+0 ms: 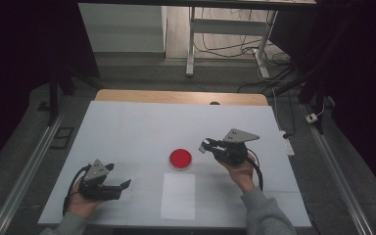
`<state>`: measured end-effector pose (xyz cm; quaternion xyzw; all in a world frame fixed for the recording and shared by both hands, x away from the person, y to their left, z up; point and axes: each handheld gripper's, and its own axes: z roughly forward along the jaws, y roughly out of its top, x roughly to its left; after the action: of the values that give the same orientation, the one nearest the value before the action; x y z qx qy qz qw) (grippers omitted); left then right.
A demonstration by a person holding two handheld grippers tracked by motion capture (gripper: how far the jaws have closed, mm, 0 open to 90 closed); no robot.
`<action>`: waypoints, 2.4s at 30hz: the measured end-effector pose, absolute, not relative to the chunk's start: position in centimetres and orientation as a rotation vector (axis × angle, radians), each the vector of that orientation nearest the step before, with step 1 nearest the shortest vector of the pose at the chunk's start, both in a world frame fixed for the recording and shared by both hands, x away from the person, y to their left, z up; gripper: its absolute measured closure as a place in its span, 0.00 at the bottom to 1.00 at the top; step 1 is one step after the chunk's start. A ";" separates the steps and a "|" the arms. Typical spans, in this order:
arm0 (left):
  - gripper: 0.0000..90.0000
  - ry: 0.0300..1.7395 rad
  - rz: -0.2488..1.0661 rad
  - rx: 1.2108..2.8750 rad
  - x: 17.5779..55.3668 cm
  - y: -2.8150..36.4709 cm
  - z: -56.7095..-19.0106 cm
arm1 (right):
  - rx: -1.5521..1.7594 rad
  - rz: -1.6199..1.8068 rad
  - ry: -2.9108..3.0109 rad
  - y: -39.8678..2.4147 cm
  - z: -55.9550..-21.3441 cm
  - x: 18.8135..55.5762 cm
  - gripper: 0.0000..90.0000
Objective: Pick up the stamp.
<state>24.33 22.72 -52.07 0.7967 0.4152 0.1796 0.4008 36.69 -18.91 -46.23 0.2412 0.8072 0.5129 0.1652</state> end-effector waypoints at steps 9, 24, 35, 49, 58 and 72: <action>0.16 1.050 0.455 2.011 24.3 22.7 -52.0 | 0.693 1.491 2.292 -19.2 -45.9 35.9 0.84; 0.16 1.044 0.457 2.012 24.3 22.6 -52.0 | 0.683 1.495 2.283 -19.4 -45.8 34.3 0.84; 0.16 1.040 0.455 2.021 24.3 22.4 -52.1 | 0.662 1.525 2.297 -19.2 -45.8 32.9 0.84; 0.16 1.034 0.457 2.022 24.3 22.3 -52.1 | 0.620 1.563 2.322 -18.7 -45.7 31.1 0.84; 0.16 1.033 0.458 2.021 24.3 22.2 -52.1 | 0.593 1.585 2.350 -18.0 -45.9 30.1 0.84; 0.16 1.030 0.462 2.020 24.3 22.1 -52.0 | 0.592 1.603 2.351 -17.6 -45.9 30.0 0.84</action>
<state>24.27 22.13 -52.04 0.7992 0.4074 0.1830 0.4022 29.98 -17.63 -45.86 0.2022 0.8033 0.5478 0.1173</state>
